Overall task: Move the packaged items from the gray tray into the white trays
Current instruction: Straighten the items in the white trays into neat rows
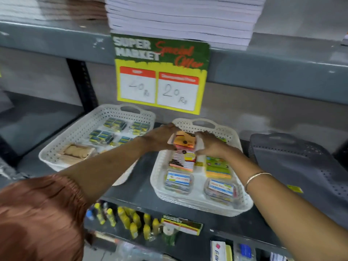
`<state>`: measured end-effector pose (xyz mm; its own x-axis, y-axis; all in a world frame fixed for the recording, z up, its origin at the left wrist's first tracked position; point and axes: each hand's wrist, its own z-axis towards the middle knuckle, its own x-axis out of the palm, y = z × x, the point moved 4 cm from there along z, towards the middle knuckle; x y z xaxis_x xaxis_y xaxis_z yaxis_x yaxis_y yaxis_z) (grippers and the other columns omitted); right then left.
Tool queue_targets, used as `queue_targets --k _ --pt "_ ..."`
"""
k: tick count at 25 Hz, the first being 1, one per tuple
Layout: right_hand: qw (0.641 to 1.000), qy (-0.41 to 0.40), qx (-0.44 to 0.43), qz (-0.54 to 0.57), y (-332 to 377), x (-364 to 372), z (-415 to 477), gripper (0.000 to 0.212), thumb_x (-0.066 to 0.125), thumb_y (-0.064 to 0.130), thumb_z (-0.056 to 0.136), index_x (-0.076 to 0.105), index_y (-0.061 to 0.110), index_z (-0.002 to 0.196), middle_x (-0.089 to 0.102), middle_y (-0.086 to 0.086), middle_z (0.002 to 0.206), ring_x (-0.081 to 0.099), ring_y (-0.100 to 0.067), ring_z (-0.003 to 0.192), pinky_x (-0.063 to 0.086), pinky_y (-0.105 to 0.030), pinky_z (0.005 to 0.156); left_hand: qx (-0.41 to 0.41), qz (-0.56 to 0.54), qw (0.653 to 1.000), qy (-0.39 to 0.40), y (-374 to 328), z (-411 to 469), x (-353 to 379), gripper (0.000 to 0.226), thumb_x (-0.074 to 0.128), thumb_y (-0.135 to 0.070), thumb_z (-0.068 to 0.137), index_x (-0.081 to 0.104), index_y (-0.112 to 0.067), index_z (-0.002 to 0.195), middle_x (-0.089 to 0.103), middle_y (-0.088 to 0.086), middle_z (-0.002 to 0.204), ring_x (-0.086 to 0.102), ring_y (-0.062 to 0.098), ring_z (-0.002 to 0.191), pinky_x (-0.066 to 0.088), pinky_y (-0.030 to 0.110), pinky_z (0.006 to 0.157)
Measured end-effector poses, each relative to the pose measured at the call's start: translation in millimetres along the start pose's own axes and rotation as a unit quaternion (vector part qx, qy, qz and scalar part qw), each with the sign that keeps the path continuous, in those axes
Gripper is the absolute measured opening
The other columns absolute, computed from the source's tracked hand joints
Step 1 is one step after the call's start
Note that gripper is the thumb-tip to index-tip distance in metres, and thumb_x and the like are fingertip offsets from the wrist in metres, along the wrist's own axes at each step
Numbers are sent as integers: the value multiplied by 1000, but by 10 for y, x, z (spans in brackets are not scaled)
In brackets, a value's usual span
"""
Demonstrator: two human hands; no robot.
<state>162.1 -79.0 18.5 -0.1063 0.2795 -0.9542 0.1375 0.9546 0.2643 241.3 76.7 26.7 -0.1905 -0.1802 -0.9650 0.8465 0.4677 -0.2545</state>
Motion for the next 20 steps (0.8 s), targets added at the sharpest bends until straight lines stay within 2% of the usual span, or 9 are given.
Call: queue_targets --k 2,4,6,9,11,12,15,18,20 --pt "997 -72 -32 28 398 -154 113 65 66 20 86 37 11 143 45 -16 140 42 -30 131 39 -36 105 -27 9 998 -63 294 -207 -345 59 70 -25 80 45 -2 128 50 19 129 47 33 118 38 38 97" --pt "991 -101 -67 58 907 -155 255 56 64 18 86 45 9 138 49 -16 136 46 -30 128 41 -37 105 -85 -31 994 -61 754 -539 -575 47 68 -18 82 51 1 121 57 19 122 52 35 113 36 25 88" --pt "988 -93 -105 65 1407 -52 351 50 67 21 84 54 7 130 57 -16 130 54 -31 121 45 -36 99 -140 -42 989 -2 1164 -836 -675 43 66 -22 84 52 -2 120 59 15 118 54 30 111 34 19 80" --pt "990 2 -139 21 2216 343 455 59 73 28 81 52 4 131 58 -16 131 55 -30 119 44 -30 92 -176 30 972 155 1787 -1367 -687 61 63 -40 84 41 -10 132 49 6 132 47 23 119 35 25 97" --pt "990 60 -123 -39 2540 635 541 70 76 34 77 46 4 133 54 -16 134 53 -30 120 43 -30 87 -161 53 962 214 2078 -1638 -598 69 69 -38 80 37 -12 136 44 5 137 43 23 123 34 28 101" --pt "989 78 -108 -67 2643 777 588 74 77 35 76 43 5 135 52 -16 135 52 -31 120 44 -30 85 -159 48 962 218 2221 -1747 -523 68 73 -33 77 40 -15 134 48 3 133 46 22 120 37 29 99" --pt "984 87 -85 -129 2737 1011 633 85 76 29 76 31 9 145 43 -15 145 46 -32 130 45 -39 102 -139 51 970 191 2406 -1876 -363 56 78 -26 66 53 -28 115 63 0 113 59 19 99 50 34 86" --pt "988 63 -57 -126 2726 1056 626 77 73 17 78 33 10 144 43 -12 146 44 -30 132 45 -41 104 -58 45 983 168 2410 -1855 -263 55 79 -17 66 51 -13 114 60 8 110 56 24 100 47 34 83" --pt "989 58 -53 -124 2747 1069 598 71 69 11 79 36 11 142 43 -11 145 45 -30 131 45 -39 102 -33 43 987 150 2378 -1844 -257 52 77 -15 69 50 -7 113 60 12 108 56 28 100 46 33 80"
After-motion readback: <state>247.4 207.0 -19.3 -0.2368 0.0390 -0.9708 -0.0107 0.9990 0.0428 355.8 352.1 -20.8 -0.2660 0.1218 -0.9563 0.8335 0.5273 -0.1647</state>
